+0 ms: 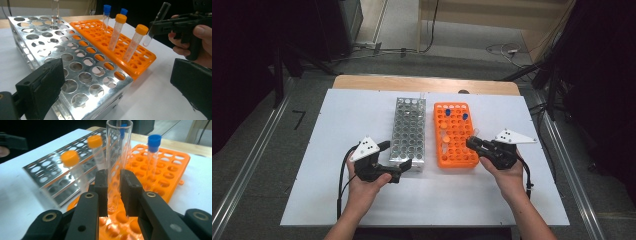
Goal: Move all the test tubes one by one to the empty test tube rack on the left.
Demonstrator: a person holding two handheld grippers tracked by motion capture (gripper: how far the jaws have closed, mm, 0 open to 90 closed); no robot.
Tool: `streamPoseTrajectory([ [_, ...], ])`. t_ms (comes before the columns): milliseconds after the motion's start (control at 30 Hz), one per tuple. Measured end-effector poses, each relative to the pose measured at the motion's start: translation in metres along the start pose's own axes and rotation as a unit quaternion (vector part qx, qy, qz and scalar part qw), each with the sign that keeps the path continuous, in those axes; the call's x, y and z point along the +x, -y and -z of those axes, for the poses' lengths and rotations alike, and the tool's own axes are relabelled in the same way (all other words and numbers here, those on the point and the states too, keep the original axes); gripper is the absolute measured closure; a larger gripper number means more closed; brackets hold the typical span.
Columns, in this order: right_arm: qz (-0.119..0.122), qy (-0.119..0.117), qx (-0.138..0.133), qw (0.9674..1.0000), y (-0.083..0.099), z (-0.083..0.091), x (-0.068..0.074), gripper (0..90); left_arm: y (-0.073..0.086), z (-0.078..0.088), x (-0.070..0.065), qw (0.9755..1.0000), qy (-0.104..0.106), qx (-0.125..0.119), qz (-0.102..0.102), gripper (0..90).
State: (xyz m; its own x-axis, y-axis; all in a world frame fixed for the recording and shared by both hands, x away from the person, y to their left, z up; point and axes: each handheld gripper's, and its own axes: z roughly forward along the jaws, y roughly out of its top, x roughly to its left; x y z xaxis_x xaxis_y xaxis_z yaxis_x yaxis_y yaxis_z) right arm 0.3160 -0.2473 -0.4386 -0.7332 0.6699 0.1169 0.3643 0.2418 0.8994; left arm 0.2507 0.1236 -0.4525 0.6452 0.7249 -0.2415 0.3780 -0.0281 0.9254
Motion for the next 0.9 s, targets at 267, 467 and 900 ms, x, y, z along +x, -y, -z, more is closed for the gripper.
streamPoseTrajectory([
  [267, 0.003, -0.026, 0.007, 0.9996, 0.01, 0.014, 0.02, 74.2, -0.002, -0.002, -0.007, 0.9999, 0.014, 0.005, -0.007, 0.0],
  [467, 0.01, -0.048, 0.014, 0.9987, 0.019, 0.018, 0.038, 74.2, -0.004, -0.004, -0.015, 0.9995, 0.028, 0.005, -0.013, 0.0],
  [900, 0.037, -0.097, 0.036, 0.9939, 0.024, -0.003, 0.076, 74.2, -0.009, -0.013, -0.036, 0.9979, 0.061, 0.017, -0.012, 18.8],
])
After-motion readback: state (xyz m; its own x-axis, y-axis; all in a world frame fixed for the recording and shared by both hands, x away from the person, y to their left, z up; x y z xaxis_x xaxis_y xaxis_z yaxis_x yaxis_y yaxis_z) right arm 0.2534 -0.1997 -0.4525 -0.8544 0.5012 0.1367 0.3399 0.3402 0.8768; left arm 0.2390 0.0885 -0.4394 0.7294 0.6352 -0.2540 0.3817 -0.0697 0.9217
